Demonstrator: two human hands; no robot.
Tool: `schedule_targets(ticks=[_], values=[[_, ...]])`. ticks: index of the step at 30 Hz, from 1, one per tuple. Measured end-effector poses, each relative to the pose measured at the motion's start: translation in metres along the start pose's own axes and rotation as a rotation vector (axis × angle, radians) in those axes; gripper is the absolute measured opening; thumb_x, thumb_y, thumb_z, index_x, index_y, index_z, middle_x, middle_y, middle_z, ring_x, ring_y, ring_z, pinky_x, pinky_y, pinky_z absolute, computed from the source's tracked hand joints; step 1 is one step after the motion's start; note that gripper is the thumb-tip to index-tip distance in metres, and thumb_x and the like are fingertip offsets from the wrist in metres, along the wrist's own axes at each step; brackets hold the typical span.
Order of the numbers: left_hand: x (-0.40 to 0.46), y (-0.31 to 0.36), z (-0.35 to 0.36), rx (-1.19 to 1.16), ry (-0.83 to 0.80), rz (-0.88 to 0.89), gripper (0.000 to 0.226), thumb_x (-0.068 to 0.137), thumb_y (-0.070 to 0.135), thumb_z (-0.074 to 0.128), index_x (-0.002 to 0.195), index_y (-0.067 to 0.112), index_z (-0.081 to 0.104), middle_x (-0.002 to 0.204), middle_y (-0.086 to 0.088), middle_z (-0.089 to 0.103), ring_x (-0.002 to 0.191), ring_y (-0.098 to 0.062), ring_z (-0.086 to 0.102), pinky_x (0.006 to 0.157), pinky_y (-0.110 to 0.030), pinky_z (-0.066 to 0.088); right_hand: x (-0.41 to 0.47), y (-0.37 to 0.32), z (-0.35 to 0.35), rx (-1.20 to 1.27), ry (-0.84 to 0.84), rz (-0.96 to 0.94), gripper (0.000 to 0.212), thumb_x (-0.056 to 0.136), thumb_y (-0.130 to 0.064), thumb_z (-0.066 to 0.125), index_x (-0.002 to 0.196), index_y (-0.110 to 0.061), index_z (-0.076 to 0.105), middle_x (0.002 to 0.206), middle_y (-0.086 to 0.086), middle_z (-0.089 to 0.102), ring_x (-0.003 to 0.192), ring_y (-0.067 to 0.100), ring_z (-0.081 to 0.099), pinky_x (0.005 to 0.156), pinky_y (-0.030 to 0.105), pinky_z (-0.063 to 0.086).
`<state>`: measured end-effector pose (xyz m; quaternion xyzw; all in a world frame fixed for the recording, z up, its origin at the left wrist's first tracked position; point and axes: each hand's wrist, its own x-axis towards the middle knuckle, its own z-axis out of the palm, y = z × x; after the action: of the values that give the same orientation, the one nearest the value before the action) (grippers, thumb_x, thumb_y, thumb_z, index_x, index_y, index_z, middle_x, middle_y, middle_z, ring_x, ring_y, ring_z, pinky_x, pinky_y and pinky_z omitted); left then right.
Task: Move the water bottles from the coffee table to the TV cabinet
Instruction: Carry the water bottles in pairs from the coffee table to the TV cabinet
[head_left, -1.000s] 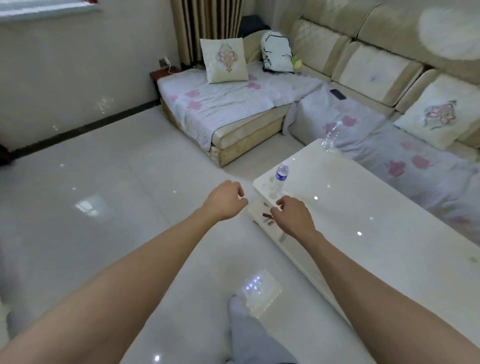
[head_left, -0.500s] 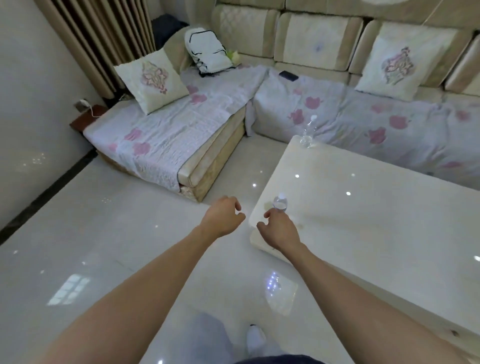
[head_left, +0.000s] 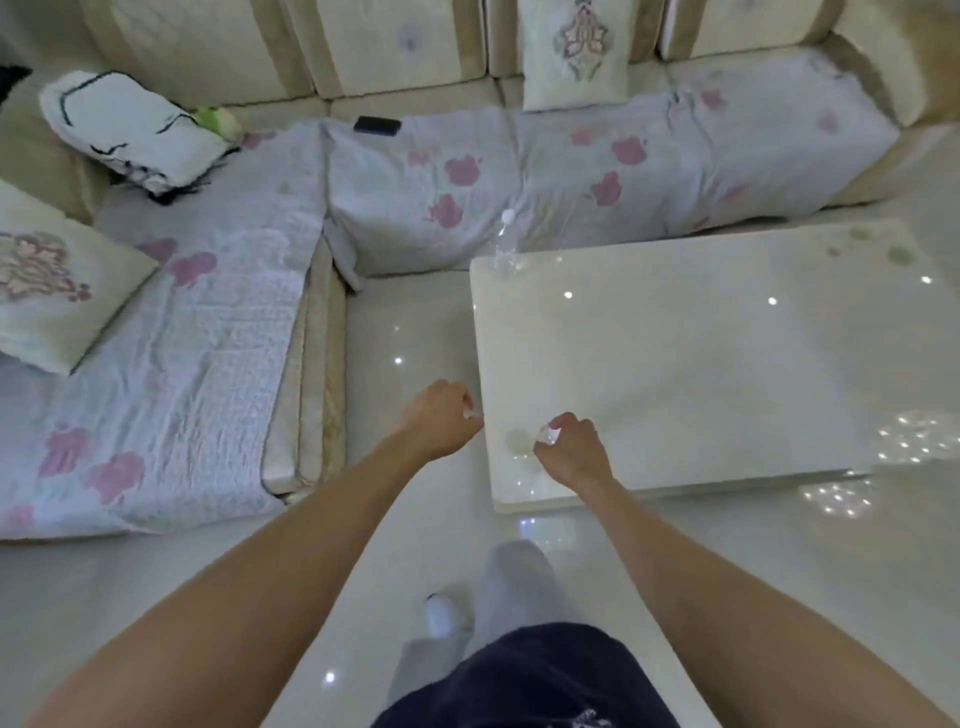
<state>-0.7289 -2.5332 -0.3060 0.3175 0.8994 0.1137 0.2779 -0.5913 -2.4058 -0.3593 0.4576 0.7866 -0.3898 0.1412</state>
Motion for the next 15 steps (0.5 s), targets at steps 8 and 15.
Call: schedule_targets(ticks=[8, 15], values=[[0.103, -0.019, -0.037, 0.050, -0.143, 0.200, 0.025, 0.082, 0.026, 0.062, 0.098, 0.007, 0.066, 0.101, -0.010, 0.066, 0.094, -0.028, 0.063, 0.078, -0.029, 0.045, 0.054, -0.010, 0.029, 0.117, 0.140, 0.245, 0.054, 0.085, -0.016, 0.063, 0.133, -0.007, 0.039, 0.128, 0.021, 0.041, 0.107, 0.043, 0.059, 0.092, 0.043, 0.048], [0.209, -0.015, -0.026, 0.180, -0.320, 0.343, 0.024, 0.083, 0.023, 0.061, 0.105, 0.013, 0.064, 0.105, -0.008, 0.065, 0.101, -0.024, 0.060, 0.085, -0.031, 0.046, 0.119, -0.006, 0.057, 0.203, 0.081, 0.471, 0.056, 0.084, -0.009, 0.058, 0.136, -0.011, 0.038, 0.135, 0.017, 0.031, 0.105, 0.043, 0.058, 0.091, 0.041, 0.046]])
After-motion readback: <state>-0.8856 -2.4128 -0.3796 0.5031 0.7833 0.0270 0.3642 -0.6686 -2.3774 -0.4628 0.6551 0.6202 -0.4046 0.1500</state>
